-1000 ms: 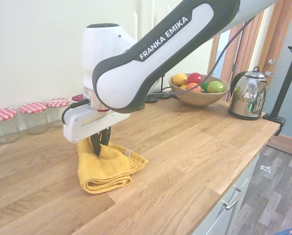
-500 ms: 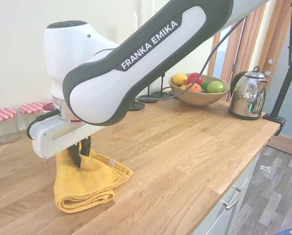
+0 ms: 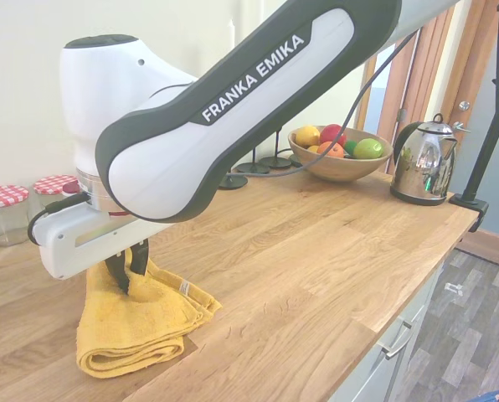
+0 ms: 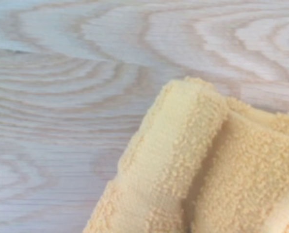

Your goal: Wipe the counter

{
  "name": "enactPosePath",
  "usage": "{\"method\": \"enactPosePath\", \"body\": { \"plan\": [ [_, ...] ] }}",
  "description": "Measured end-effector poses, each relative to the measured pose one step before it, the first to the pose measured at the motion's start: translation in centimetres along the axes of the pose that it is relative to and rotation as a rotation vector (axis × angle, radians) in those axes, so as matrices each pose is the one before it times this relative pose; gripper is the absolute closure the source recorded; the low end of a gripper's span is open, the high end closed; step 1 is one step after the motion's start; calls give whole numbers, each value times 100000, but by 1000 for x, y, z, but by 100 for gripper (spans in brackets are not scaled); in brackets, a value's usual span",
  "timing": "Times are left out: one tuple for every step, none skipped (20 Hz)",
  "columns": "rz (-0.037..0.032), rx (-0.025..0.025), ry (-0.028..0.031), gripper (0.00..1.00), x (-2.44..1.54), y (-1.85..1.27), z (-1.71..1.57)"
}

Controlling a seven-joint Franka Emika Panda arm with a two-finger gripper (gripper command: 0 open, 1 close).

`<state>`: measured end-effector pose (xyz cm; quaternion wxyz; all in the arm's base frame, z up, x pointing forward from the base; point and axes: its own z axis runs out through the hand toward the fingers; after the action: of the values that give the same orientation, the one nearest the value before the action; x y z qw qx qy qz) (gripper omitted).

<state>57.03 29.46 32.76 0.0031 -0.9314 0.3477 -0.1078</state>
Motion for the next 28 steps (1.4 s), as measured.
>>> {"method": "enactPosePath", "body": {
  "plan": [
    [75, -53, -9, 0, 23, 16, 15],
    [104, -92, -6, 0, 54, 31, 17],
    [135, -107, 5, 0, 78, 41, 19],
    [224, -127, 1, 0, 127, 63, 19],
    [282, -181, -23, 0, 144, 82, 10],
    [353, -174, -53, 0, 165, 99, 6],
    [427, -110, -99, 0, 171, 115, 1],
    [460, -51, -142, 0, 153, 116, -4],
    [359, -63, -92, 0, 146, 101, 10],
    [352, -61, -105, 0, 147, 105, -4],
    [334, -38, -186, 0, 151, 123, -12],
    [203, -46, -99, 0, 154, 109, -1],
    [130, -65, -14, 0, 115, 91, 2],
    [149, -69, 8, 0, 145, 110, -8],
    [200, -43, -11, 0, 189, 116, -12],
    [167, -34, -39, 0, 179, 113, -15],
    [156, -40, -49, 0, 199, 119, -7],
    [117, -37, -50, 0, 199, 141, -25],
    [69, 5, -7, 0, 182, 193, -38],
    [181, 146, 89, 0, 191, 225, -49],
    [199, 128, 89, 0, 205, 261, -20],
    [172, -85, 75, 0, 286, 348, -18],
    [104, -108, 53, 0, 210, 318, -25],
    [54, -145, 47, 0, 174, 311, -42],
    [-64, -123, 82, 0, 147, 275, -93],
    [-125, -2, 142, 0, 79, 285, -222],
    [-136, 68, 171, 0, 36, 311, -287],
    [-189, 265, 294, 0, 2, 256, -415]
  ]
}}
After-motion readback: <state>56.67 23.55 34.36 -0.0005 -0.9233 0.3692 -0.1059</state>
